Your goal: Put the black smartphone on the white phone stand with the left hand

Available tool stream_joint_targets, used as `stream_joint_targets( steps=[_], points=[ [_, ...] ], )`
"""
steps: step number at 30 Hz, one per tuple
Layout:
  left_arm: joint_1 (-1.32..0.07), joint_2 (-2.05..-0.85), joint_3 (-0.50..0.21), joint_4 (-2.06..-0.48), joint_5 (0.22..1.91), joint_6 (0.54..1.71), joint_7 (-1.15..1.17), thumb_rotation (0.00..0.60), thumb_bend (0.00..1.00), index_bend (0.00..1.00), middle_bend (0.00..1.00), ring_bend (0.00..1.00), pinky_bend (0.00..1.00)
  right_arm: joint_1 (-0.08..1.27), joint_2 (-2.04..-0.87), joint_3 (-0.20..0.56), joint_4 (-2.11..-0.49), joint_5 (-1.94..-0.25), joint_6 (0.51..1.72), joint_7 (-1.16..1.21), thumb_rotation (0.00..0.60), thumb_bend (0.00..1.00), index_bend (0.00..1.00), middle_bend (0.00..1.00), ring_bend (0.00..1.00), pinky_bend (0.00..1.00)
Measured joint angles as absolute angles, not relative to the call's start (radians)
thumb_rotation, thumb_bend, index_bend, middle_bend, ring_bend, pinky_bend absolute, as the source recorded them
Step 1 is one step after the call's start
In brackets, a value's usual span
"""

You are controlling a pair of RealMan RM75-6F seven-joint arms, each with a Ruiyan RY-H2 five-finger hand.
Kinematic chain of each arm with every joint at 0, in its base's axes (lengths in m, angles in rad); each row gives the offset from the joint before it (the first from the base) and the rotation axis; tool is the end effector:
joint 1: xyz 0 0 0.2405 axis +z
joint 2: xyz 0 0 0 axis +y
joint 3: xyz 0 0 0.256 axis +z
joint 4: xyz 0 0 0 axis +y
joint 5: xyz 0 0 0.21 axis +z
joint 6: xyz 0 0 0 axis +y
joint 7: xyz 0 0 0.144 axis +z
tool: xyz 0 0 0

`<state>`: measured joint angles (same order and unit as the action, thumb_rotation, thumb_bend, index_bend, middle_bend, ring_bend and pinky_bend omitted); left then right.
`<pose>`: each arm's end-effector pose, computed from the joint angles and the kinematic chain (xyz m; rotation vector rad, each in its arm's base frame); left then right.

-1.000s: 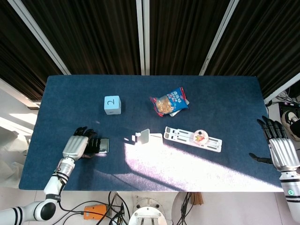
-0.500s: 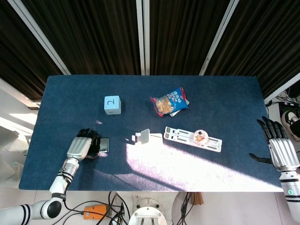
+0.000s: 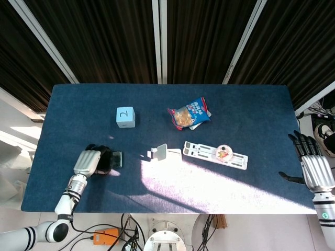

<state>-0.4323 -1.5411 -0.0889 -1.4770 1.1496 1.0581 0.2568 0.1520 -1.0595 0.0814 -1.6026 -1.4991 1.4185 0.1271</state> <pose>-0.2517 0.2686 -0.0128 -1.6452 -1.1988 -0.7819 -0.3051 -0.2090 0.1755 1.4145 -0.9334 0.9829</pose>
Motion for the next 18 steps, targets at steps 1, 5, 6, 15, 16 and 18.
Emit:
stream_joint_targets(
  steps=[1,5,6,15,16,18],
  points=[
    [-0.430,-1.543,-0.090,-1.471,1.159,1.062,0.230,0.600,0.15,0.50,0.55,0.42,0.31,0.151,-1.059,0.081,-1.603,-1.500,1.420,0.127,0.600,0.11,0.00,0.00,0.00,0.03],
    [-0.415,-1.550,-0.096,-1.438,1.208,1.082,0.080,0.600,0.15,0.50,0.56,0.42,0.35,0.148,-1.057,0.080,-1.607,-1.501,1.425,0.124,0.600,0.11,0.00,0.00,0.00,0.03],
    [-0.411,-1.552,-0.097,-1.431,1.220,1.089,0.045,0.600,0.15,0.50,0.57,0.43,0.36,0.147,-1.057,0.080,-1.608,-1.502,1.426,0.123,0.600,0.11,0.00,0.00,0.00,0.03],
    [-0.381,-1.577,-0.125,-1.381,1.322,1.168,-0.296,0.600,0.16,0.54,0.62,0.48,0.45,0.146,-1.055,0.080,-1.617,-1.505,1.430,0.113,0.600,0.11,0.00,0.00,0.00,0.03],
    [-0.380,-1.578,-0.130,-1.384,1.331,1.175,-0.327,0.600,0.16,0.54,0.62,0.48,0.45,0.146,-1.055,0.080,-1.618,-1.505,1.431,0.113,0.600,0.11,0.00,0.00,0.00,0.03],
    [-0.380,-1.587,-0.146,-1.397,1.353,1.194,-0.389,0.600,0.16,0.54,0.62,0.48,0.45,0.145,-1.055,0.081,-1.618,-1.504,1.431,0.112,0.600,0.11,0.00,0.00,0.00,0.03]
  ],
)
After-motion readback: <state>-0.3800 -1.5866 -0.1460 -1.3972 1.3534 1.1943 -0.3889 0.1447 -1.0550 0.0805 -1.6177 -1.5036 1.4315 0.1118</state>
